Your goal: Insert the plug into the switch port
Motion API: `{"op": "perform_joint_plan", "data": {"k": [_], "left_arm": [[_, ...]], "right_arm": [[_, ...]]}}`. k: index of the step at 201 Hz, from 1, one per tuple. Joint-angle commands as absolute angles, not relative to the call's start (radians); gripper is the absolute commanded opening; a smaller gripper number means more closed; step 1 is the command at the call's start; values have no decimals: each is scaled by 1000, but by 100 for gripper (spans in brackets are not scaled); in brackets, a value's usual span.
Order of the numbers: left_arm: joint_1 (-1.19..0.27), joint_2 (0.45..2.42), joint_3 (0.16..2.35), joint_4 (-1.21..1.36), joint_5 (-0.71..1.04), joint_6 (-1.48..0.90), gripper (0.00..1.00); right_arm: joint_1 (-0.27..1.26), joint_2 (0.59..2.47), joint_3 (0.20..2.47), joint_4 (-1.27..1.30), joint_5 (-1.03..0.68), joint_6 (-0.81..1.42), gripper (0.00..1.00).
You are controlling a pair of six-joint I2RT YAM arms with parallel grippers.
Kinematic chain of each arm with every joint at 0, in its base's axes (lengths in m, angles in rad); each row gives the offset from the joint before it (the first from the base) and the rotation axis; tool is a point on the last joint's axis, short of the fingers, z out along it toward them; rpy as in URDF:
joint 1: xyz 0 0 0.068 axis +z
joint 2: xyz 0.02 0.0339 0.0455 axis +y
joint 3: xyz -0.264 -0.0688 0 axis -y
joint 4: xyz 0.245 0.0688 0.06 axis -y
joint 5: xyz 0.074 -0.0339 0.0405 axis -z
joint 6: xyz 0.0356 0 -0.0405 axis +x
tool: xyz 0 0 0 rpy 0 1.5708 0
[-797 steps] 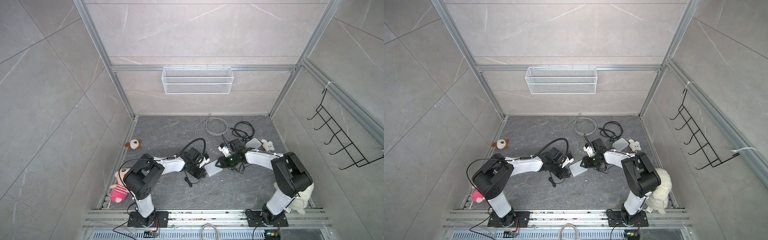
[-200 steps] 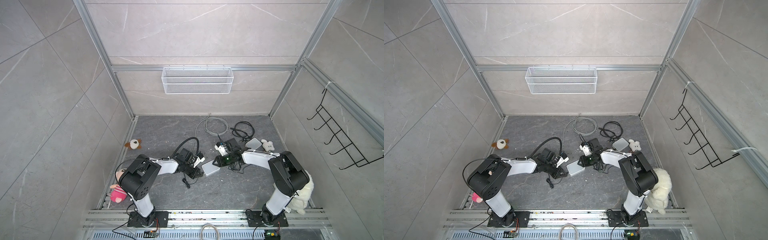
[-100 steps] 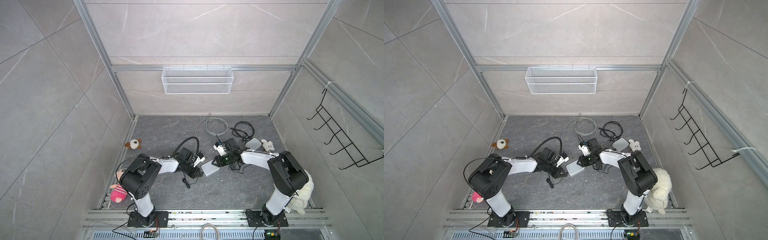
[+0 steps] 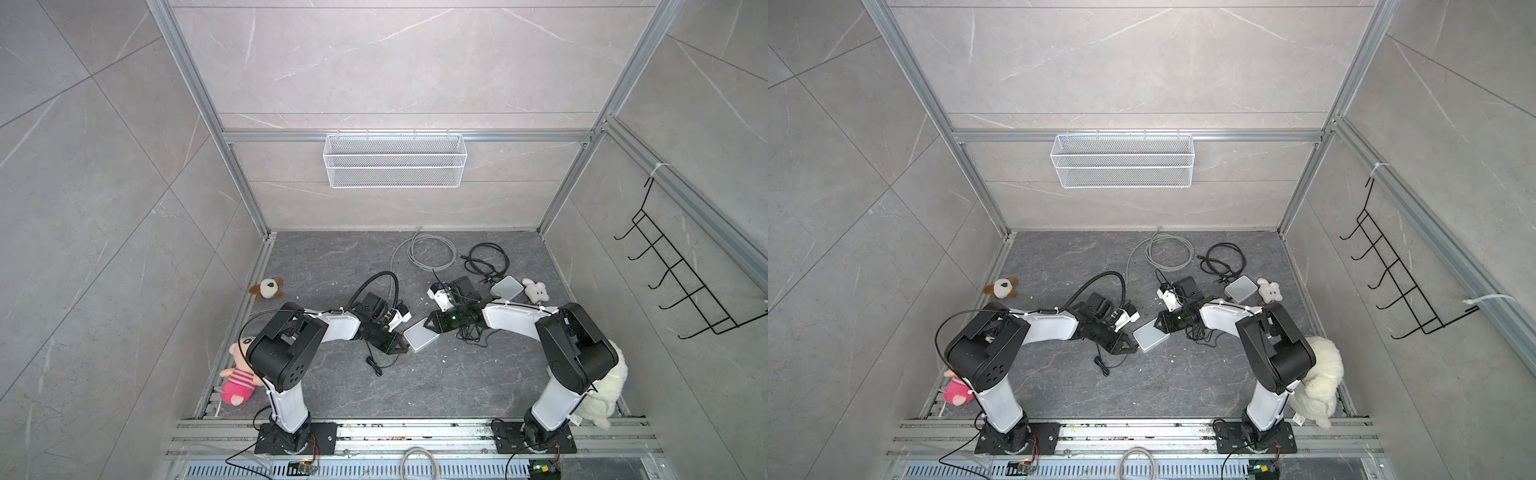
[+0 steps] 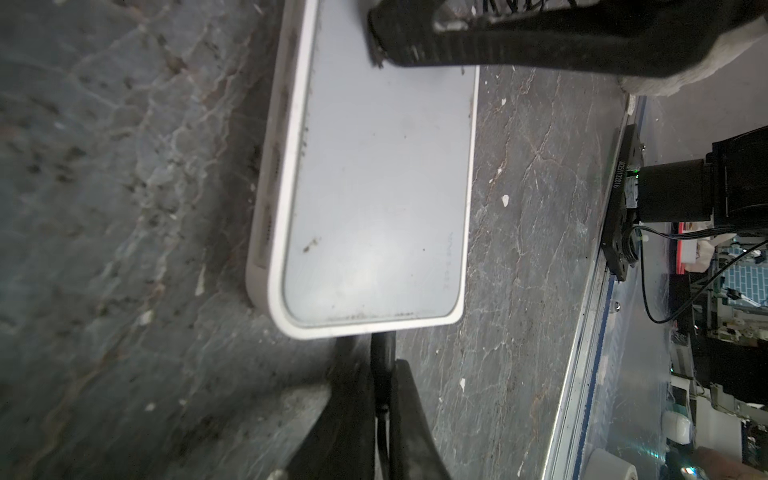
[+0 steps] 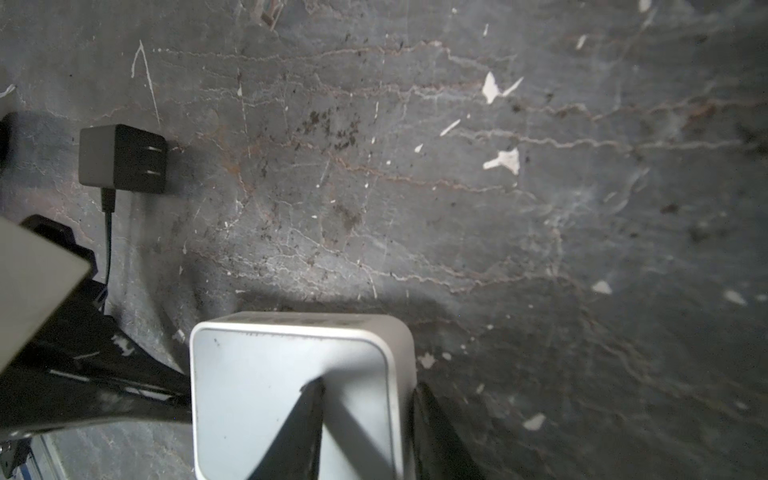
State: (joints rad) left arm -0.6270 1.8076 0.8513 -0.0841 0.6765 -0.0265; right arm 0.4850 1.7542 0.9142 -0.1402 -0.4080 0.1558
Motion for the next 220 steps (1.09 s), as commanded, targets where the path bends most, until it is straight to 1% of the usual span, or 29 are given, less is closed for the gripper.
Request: {"op": "perform_joint_plan", "data": {"k": [1,28,56,69,81,100,123,148,169,199,214,220], "left_arm": [[-640,1858,897,73,522,-57,8],[-639,1824,861,103,456,-112,9],[-642,1841,868,154,443,-162,10],[-647,1856,885,159,431,-170,12],[-648,1858,894,151,439,-166,17],[-648,1819,888,96,435,-147,22],[-643,1752,889,-48,411,-88,29],[-615,1684,887,-170,402,-44,34],[-585,1629,878,-212,401,-31,36],[-569,1572,893,-201,406,-46,37],[-570,1565,920,-209,426,-86,32],[-579,1560,920,-198,447,-119,29]], "right_arm": [[557,1811,872,-283,-505,157,36],[556,1779,850,-266,-490,217,35],[571,1771,814,-218,-515,266,35],[574,1776,811,-209,-518,277,35],[569,1771,808,-202,-509,288,36],[533,1760,832,-234,-454,311,39],[477,1738,896,-318,-358,333,45],[441,1718,954,-366,-313,336,51],[427,1720,993,-392,-296,335,56],[420,1695,1026,-424,-295,324,63],[419,1683,1035,-437,-305,295,66],[417,1685,1038,-443,-304,289,66]]}}
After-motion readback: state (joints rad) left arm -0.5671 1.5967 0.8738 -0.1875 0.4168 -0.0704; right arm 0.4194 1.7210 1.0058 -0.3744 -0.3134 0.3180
